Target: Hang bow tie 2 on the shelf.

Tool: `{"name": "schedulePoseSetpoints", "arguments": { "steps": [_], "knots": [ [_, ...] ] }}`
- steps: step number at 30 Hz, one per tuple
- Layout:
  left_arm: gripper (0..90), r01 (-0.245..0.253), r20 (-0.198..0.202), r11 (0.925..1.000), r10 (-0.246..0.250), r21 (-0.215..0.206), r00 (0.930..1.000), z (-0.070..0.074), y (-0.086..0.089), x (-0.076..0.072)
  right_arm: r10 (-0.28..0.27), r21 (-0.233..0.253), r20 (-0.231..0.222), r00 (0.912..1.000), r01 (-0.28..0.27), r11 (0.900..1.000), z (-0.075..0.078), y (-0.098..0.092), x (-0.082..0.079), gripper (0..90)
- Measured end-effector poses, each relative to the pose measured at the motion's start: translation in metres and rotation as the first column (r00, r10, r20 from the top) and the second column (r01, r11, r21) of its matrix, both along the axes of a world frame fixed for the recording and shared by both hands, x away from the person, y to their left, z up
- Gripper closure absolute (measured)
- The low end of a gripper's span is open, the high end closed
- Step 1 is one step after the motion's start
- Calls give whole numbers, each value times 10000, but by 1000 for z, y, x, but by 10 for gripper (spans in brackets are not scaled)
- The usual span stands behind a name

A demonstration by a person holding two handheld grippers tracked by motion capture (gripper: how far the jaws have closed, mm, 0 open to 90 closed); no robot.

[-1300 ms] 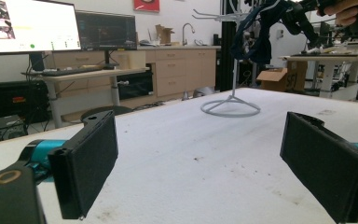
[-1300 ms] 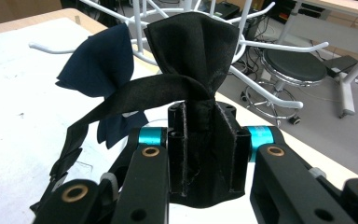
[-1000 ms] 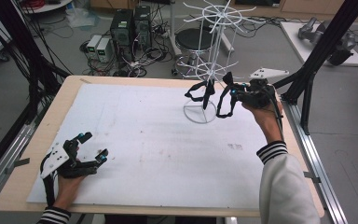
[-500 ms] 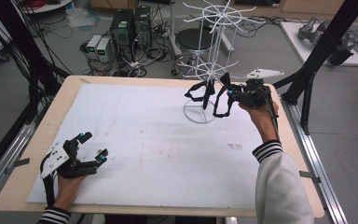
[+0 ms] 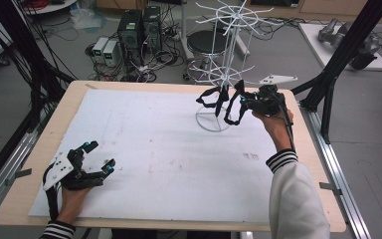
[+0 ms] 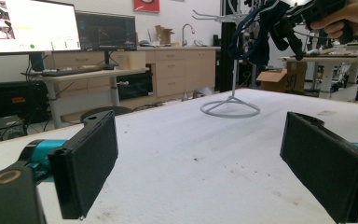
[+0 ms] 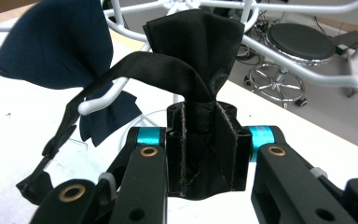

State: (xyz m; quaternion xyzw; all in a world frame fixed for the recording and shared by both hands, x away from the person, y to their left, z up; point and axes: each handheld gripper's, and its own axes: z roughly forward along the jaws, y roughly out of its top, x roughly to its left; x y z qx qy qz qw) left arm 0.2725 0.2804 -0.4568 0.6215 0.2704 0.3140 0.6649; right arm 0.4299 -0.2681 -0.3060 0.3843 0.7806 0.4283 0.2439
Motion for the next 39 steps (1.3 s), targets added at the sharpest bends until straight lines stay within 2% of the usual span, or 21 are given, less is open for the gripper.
{"name": "schedulePoseSetpoints", "arguments": {
  "steps": [3, 5, 11, 19, 24, 27, 29, 32, 33, 36, 38, 39],
  "knots": [
    [116, 3, 5, 10000, -3, 5, 10000, 0, 0, 0, -91, 70, -13, 10000, 91, 9999, -3, -1, 0, 748],
    [116, -2, 0, 10000, 2, -40, 10000, 0, 0, 0, -130, 182, -271, 9995, 134, 9997, -7, -2, 1, 748],
    [116, 5, -8, 10000, -5, -38, 10000, 0, 0, 0, -84, 105, -475, 9988, 89, 9999, -13, -1, 2, 748],
    [116, -4, -5, 10000, 4, -72, 10000, 0, 0, 0, -81, -72, -466, 9989, 78, 9999, -15, 3, 3, 736],
    [116, -2, 7, 10000, 2, -76, 10000, 0, 0, 0, -111, -70, -492, 9987, 107, 9999, -15, 3, 2, 645],
    [117, -2, 10, 10000, 2, -83, 10000, 0, 0, 0, -11, -274, -567, 9984, -4, 9996, -16, 3, 2, 618],
    [116, 0, -6, 10000, 0, -95, 10000, 0, 0, 0, -39, -382, -499, 9987, 20, 9993, -16, 2, 0, 562],
    [116, 46, 7, 9999, -46, -100, 10000, 0, 0, 0, 112, -220, -189, 9998, -116, 9997, -16, -4, -5, 463],
    [116, 43, 6, 10000, -43, -88, 10000, 0, 0, 0, 227, -147, -96, 9997, -228, 9996, -16, -6, -8, 411],
    [116, 43, 7, 10000, -43, -65, 10000, 0, 1, 0, 571, 194, -207, 9982, -567, 9982, -15, -13, -16, 225],
    [116, 26, 25, 10000, -26, -82, 10000, 0, 1, 0, 574, 78, -3, 9983, -574, 9983, -14, -15, -23, 115],
    [116, 22, 31, 10000, -22, -80, 10000, 0, 1, 0, 668, 290, 111, 9977, -671, 9973, -14, -17, -29, 110]
  ]
}}
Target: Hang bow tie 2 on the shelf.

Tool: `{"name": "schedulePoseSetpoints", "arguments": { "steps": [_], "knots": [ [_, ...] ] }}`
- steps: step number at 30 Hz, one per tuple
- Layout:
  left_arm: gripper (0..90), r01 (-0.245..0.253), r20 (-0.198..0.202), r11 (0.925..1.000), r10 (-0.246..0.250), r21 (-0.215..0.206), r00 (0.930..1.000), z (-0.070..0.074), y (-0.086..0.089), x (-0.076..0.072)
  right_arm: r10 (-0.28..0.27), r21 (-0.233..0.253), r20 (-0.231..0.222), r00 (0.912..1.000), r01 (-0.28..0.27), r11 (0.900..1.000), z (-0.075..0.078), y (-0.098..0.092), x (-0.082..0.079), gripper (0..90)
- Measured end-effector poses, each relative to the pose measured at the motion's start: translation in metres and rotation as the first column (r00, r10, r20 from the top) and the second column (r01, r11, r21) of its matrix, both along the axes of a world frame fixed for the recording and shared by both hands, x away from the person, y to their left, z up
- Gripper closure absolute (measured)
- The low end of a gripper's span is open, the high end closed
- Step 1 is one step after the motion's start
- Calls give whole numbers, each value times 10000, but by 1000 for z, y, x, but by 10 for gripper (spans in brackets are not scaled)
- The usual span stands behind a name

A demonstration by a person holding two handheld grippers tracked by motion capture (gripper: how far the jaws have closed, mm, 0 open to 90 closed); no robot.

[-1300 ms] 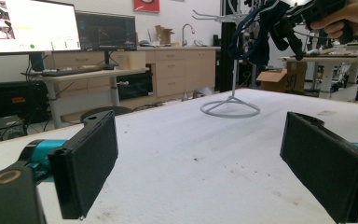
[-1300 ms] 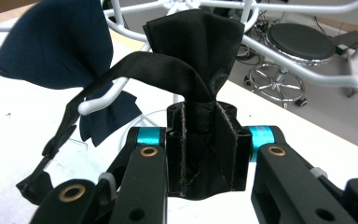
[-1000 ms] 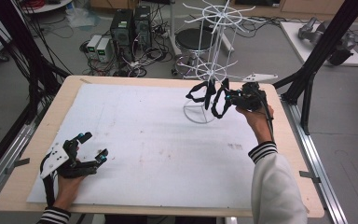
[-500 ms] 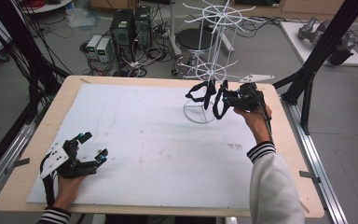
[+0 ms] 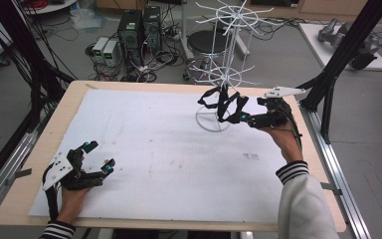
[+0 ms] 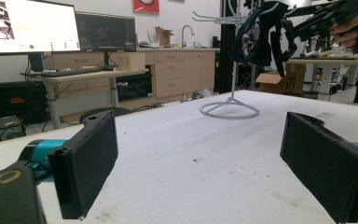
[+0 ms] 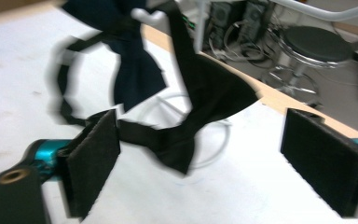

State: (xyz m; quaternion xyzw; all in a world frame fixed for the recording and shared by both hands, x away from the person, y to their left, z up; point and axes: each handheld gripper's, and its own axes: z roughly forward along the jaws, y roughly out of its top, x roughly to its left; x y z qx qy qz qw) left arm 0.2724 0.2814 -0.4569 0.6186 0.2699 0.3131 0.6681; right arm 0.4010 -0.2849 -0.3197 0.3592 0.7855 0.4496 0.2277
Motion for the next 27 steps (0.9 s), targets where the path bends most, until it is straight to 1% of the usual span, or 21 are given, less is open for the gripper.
{"name": "schedulePoseSetpoints", "arguments": {
  "steps": [1, 2, 4, 6, 7, 9, 11, 12, 13, 15, 16, 17, 18, 20, 21, 22, 23, 24, 25, 26, 27],
  "knots": [
    [116, -17, -6, 10000, 17, -11, 10000, 0, 0, 0, 65, 244, -14, 10000, -65, 9997, -1, -2, -5, 110],
    [116, -16, -21, 10000, 16, -26, 10000, 0, 0, 0, 61, 318, 108, 9999, -64, 9995, -2, -3, -10, 109],
    [116, -18, -28, 10000, 18, -30, 10000, 0, 0, 0, 14, 454, 435, 9991, -34, 9990, -5, -6, -22, 105],
    [116, -11, -28, 10000, 11, -46, 10000, 0, 0, 0, -150, 843, 679, 9976, 92, 9964, -10, -7, -36, 105],
    [117, 1, -27, 10000, -1, -65, 10000, 0, 0, 0, -261, 959, 905, 9956, 174, 9952, -14, -8, -43, 105],
    [116, 0, -22, 10000, -1, -75, 10000, 0, 0, 0, -518, 1395, 1441, 9882, 316, 9897, -22, -9, -60, 105],
    [116, 1, 0, 10000, -1, -73, 10000, 0, 0, 0, -829, 2013, 1825, 9797, 453, 9785, -32, -10, -77, 105],
    [116, -2, 5, 10000, 2, -59, 10000, 0, 1, 0, -978, 2328, 2066, 9735, 482, 9713, -38, -10, -85, 105],
    [116, -29, 11, 10000, 29, -68, 10000, 0, 1, 0, -1102, 2543, 2216, 9689, 517, 9657, -43, -9, -93, 105],
    [116, -32, 33, 9999, 33, -98, 10000, 0, 1, -1, -1303, 2813, 2493, 9596, 571, 9579, -56, -8, -106, 105],
    [116, -33, 33, 9999, 33, -109, 10000, 0, 1, -1, -1405, 2861, 2701, 9525, 599, 9563, -62, -8, -111, 105],
    [116, -34, 33, 9999, 35, -114, 10000, 0, 1, -1, -1467, 2823, 2836, 9477, 637, 9572, -69, -8, -117, 105],
    [116, -45, 29, 9999, 45, -115, 10000, 0, 1, -1, -1583, 2870, 2960, 9420, 704, 9553, -76, -7, -122, 105],
    [117, -56, 26, 9999, 56, -156, 10000, 0, 1, 0, -1778, 3208, 3101, 9339, 733, 9443, -90, -8, -128, 105],
    [117, -60, 27, 9998, 60, -164, 10000, 0, 1, -1, -1830, 3295, 2956, 9376, 798, 9408, -94, -8, -129, 105],
    [117, -71, 25, 9998, 71, -163, 10000, 0, 1, -1, -1840, 3155, 2623, 9473, 960, 9440, -96, -7, -129, 105],
    [117, -86, 9, 9998, 86, -178, 10000, 0, 1, -1, -1899, 2993, 2791, 9413, 1026, 9486, -99, -6, -130, 106],
    [117, -83, 14, 9998, 83, -177, 10000, 0, 1, -1, -1990, 2969, 3084, 9302, 1046, 9492, -104, -5, -132, 107],
    [117, -83, 15, 9998, 83, -185, 10000, 0, 1, -1, -2099, 2957, 3159, 9253, 1142, 9484, -108, -3, -133, 107],
    [117, -85, 17, 9998, 85, -188, 10000, 0, 1, -1, -2097, 2818, 3093, 9276, 1212, 9518, -112, -2, -133, 106],
    [117, -96, 10, 9998, 96, -181, 10000, 0, 1, -1, -2069, 2670, 2839, 9363, 1300, 9549, -114, -1, -132, 106]
  ]
}}
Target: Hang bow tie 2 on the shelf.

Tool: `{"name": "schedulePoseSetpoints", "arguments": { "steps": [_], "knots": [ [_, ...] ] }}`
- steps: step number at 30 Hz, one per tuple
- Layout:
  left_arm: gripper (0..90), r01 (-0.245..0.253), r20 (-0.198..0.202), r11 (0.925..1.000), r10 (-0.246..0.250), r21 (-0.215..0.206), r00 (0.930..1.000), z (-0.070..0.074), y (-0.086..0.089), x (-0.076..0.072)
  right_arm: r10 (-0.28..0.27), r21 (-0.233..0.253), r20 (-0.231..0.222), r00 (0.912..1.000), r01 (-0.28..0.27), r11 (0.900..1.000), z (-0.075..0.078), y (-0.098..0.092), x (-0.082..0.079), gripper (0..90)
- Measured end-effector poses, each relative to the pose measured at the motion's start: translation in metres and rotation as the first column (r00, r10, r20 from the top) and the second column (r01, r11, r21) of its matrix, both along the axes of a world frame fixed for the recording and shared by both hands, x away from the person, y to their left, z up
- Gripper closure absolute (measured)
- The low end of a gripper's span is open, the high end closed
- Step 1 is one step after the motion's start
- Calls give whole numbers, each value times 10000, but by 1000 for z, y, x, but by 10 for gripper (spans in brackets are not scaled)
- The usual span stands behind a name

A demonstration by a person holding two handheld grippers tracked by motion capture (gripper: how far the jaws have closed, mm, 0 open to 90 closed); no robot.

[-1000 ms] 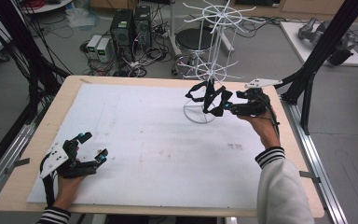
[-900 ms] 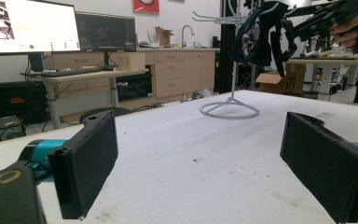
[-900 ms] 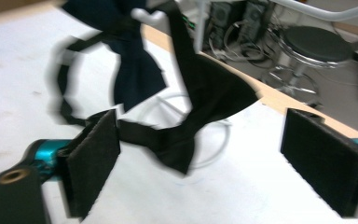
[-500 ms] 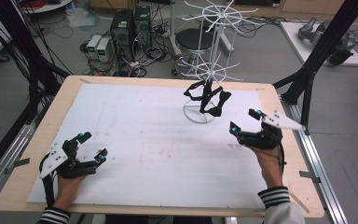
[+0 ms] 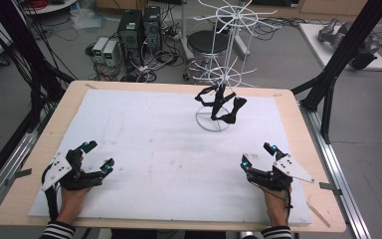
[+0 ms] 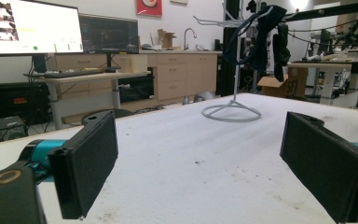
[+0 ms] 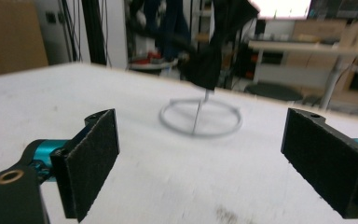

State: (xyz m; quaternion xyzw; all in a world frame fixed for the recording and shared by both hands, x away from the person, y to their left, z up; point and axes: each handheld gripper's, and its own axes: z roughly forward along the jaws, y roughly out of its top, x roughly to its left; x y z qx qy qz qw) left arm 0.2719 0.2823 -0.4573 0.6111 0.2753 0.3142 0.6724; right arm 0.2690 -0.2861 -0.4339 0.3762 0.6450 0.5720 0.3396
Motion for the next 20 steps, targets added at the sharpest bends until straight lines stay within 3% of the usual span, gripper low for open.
{"name": "schedulePoseSetpoints", "arguments": {
  "steps": [2, 4, 6, 9, 14, 20],
  "knots": [
    [117, -6, 2, 10000, 6, -3, 10000, 0, 0, 0, 108, -253, -149, 9998, -112, 9996, -2, 3, 2, 106],
    [117, -28, -10, 10000, 28, 1, 10000, 0, 0, 0, 234, -514, 114, 9997, -228, 9984, -3, 7, 4, 106],
    [117, -34, -14, 10000, 34, 9, 10000, 0, 0, 0, 389, -645, 76, 9992, -383, 9972, -4, 10, 5, 106],
    [117, -50, -18, 10000, 50, 24, 10000, 0, 0, 0, 667, -507, -273, 9974, -680, 9964, -7, 12, 6, 106],
    [117, -80, -32, 10000, 80, -42, 10000, 0, 0, 0, 753, -573, -325, 9966, -771, 9954, -9, 16, 8, 106],
    [117, -80, -37, 10000, 80, -56, 10000, 0, 0, 0, 648, -280, -8, 9979, -648, 9975, -6, 13, 6, 106]
  ]
}}
